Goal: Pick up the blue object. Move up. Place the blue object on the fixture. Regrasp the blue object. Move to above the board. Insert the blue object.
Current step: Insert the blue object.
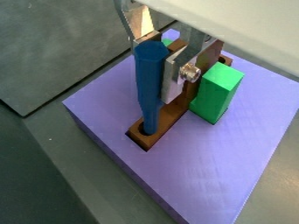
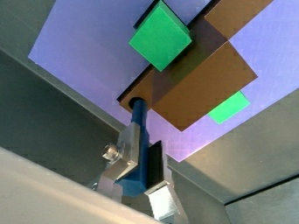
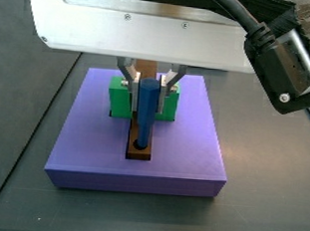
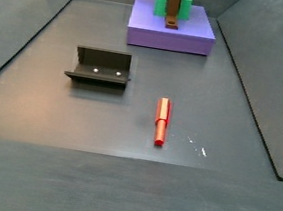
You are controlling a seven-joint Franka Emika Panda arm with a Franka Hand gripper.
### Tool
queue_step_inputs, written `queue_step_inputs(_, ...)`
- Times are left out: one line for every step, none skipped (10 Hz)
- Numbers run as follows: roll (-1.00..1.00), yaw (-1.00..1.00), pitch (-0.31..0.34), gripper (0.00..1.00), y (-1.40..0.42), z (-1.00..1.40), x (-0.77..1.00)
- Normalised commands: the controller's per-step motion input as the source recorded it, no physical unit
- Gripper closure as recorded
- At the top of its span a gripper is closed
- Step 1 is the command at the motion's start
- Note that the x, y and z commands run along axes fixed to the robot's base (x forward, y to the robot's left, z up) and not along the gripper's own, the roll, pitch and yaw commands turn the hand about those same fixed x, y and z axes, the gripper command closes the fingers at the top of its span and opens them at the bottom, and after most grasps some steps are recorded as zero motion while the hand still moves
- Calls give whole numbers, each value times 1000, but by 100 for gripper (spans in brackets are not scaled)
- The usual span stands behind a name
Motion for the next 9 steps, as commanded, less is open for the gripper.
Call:
queue_step_inputs(0, 0, -4, 100, -126, -131, -63)
queue_step_inputs(-7, 0, -3, 100, -63, -171, -26)
queue_step_inputs(-49, 0, -4, 100, 0, -171, -29)
queue_step_inputs(-84, 0, -6, 100, 0, -146, -49)
queue_step_inputs(-91, 0, 0, 100, 0, -31, -37)
queue_step_inputs(0, 0, 3, 100, -86, 37, 0)
queue_step_inputs(0, 0, 0, 100, 0, -54, 0)
queue_step_inputs(-16, 0, 0, 100, 0, -86, 0)
queue_step_inputs(-9, 0, 11, 100, 0, 0, 14)
